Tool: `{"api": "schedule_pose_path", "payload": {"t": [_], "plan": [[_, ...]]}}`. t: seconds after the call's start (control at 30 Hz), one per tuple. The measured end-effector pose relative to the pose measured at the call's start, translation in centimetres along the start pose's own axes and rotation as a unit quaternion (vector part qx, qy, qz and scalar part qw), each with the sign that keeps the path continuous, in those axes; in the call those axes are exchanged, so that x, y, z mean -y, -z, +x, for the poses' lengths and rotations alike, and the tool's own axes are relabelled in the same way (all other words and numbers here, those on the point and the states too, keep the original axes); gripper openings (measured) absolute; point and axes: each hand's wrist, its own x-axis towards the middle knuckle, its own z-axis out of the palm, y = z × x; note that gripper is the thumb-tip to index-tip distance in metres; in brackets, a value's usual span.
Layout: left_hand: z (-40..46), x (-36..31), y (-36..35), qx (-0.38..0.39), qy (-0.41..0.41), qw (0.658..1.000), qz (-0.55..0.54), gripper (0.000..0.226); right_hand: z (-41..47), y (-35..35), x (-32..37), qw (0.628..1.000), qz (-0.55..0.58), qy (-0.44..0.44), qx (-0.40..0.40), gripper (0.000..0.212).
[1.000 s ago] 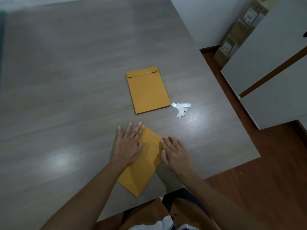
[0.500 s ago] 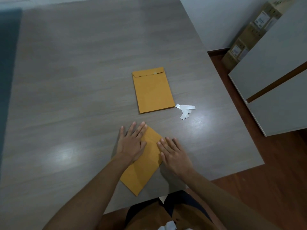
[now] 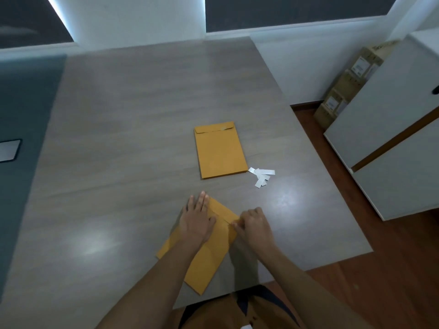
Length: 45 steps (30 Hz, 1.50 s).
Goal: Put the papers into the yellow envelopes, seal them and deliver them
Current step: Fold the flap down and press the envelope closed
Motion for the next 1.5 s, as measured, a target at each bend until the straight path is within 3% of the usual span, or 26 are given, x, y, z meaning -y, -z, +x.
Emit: {"api": "schedule_pose_path", "payload": {"t": [0.13, 0.33, 0.4, 0.5, 0.63, 0.73, 0.8, 0.9, 1.03, 1.23, 1.5], "plan": [[-0.7, -1.0, 0.1, -0.032, 0.032, 0.999, -0.007, 0.074, 1.7, 0.0, 0.9, 0.993, -0.022, -0.084, 0.083, 0.048], [-1.7, -0.3, 0.9, -0.077, 0.031, 0.995, -0.054, 0.058, 3.1, -0.1, 1.5, 0.987, -0.01, -0.108, 0.121, 0.044], [-1.8, 0.2, 1.6, -0.094, 0.041, 0.989, -0.105, 0.05, 3.5, 0.3, 1.6, 0.98, 0.073, -0.126, 0.138, 0.03], [-1.3, 1.2, 2.7, -0.108, 0.075, 0.967, -0.22, 0.068, 4.2, 1.5, 1.8, 0.942, 0.258, -0.16, 0.145, 0.022], [0.3, 2.9, 3.9, -0.13, 0.122, 0.893, -0.413, 0.083, 5.7, 3.7, 1.3, 0.909, 0.369, -0.146, 0.128, 0.026], [1.2, 4.0, 5.2, -0.099, 0.13, 0.849, -0.503, 0.054, 6.9, 5.0, 0.9, 0.895, 0.406, -0.147, 0.107, 0.026], [1.4, 4.3, 6.0, -0.07, 0.119, 0.795, -0.591, 0.033, 7.9, 5.7, 0.8, 0.88, 0.44, -0.164, 0.068, 0.026], [1.6, 4.2, 7.4, -0.062, 0.118, 0.723, -0.678, 0.028, 9.5, 6.7, 1.0, 0.837, 0.504, -0.21, 0.037, 0.031], [2.4, 4.0, 8.8, -0.075, 0.12, 0.677, -0.722, 0.022, 11.1, 7.8, 0.8, 0.8, 0.551, -0.234, 0.049, 0.024], [4.4, 2.7, 10.3, -0.079, 0.109, 0.655, -0.744, 0.015, 14.1, 9.6, 0.3, 0.835, 0.491, -0.247, -0.022, 0.021], [9.3, 1.7, 13.2, -0.123, 0.127, 0.683, -0.709, 0.017, 19.2, 10.9, -1.0, 0.829, 0.487, -0.273, -0.027, 0.011]]}}
